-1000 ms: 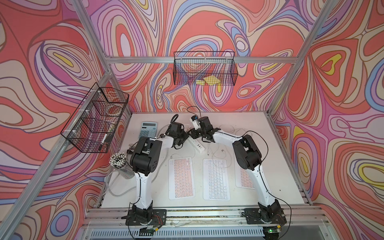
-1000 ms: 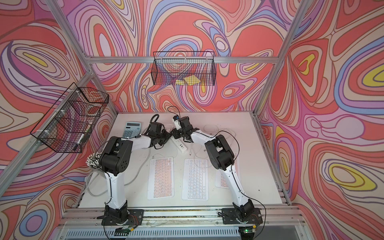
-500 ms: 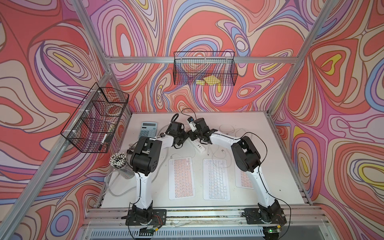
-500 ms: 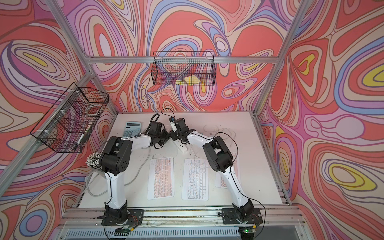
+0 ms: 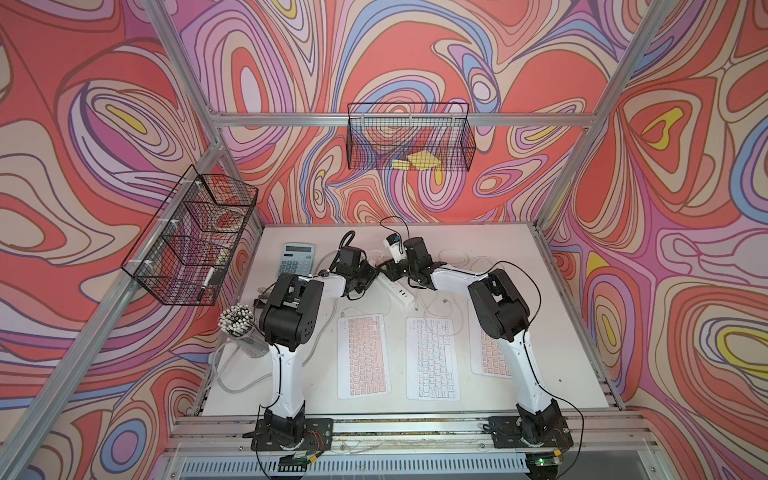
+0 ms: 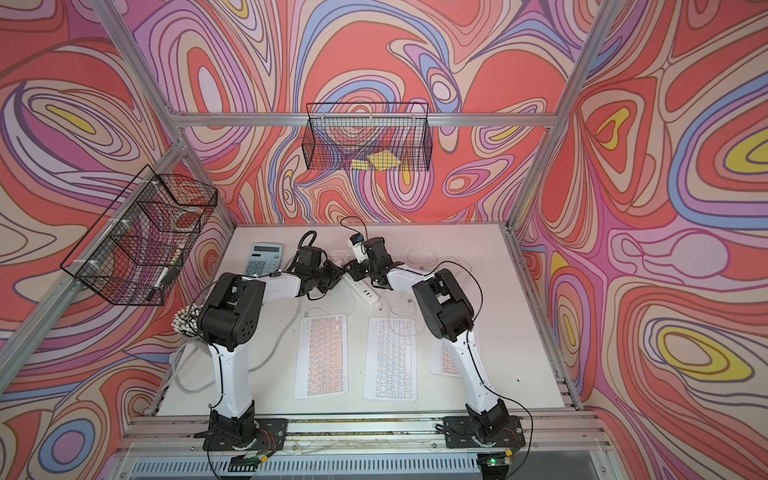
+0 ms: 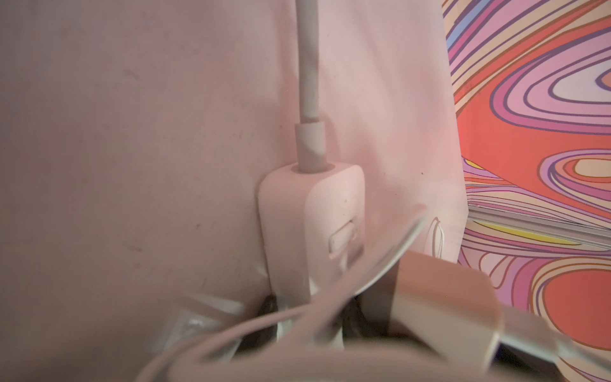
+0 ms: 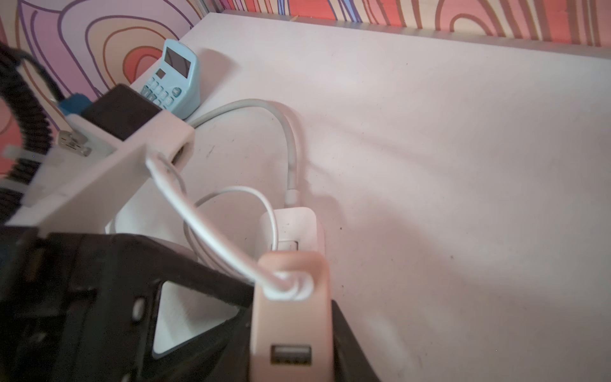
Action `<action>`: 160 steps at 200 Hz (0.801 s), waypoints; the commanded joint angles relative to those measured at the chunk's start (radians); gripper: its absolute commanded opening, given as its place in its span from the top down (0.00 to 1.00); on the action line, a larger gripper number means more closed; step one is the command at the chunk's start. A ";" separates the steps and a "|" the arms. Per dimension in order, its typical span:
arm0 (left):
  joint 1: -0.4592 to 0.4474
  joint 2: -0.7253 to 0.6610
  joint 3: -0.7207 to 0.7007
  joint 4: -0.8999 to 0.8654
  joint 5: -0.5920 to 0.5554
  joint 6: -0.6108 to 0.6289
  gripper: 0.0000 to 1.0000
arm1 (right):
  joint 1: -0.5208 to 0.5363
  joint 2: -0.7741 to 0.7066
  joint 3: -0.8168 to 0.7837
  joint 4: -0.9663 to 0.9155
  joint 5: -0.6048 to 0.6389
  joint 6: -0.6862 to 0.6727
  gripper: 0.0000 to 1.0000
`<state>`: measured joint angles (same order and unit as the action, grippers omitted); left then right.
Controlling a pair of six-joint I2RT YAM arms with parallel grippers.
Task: Unplug the wireless keyboard
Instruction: Remove the plug from the socket.
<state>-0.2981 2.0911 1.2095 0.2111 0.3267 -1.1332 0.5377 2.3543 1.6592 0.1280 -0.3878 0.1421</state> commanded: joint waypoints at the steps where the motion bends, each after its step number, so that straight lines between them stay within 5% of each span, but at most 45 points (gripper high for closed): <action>1: -0.004 0.120 -0.071 -0.154 -0.021 -0.042 0.65 | 0.094 -0.002 -0.059 -0.067 -0.382 0.084 0.89; 31: -0.002 0.114 -0.062 -0.185 -0.047 -0.047 0.65 | 0.100 -0.024 -0.115 -0.003 -0.369 0.089 0.89; 73: -0.003 0.121 -0.050 -0.195 -0.043 -0.048 0.65 | 0.171 -0.113 -0.239 0.068 -0.199 -0.049 0.90; 160: -0.002 0.125 -0.037 -0.207 -0.036 -0.028 0.66 | 0.222 -0.014 0.041 -0.394 0.080 -0.203 0.90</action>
<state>-0.2863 2.0907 1.2110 0.1993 0.3595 -1.1564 0.6209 2.2715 1.6592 -0.0662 -0.1204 -0.0036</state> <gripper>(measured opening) 0.345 0.307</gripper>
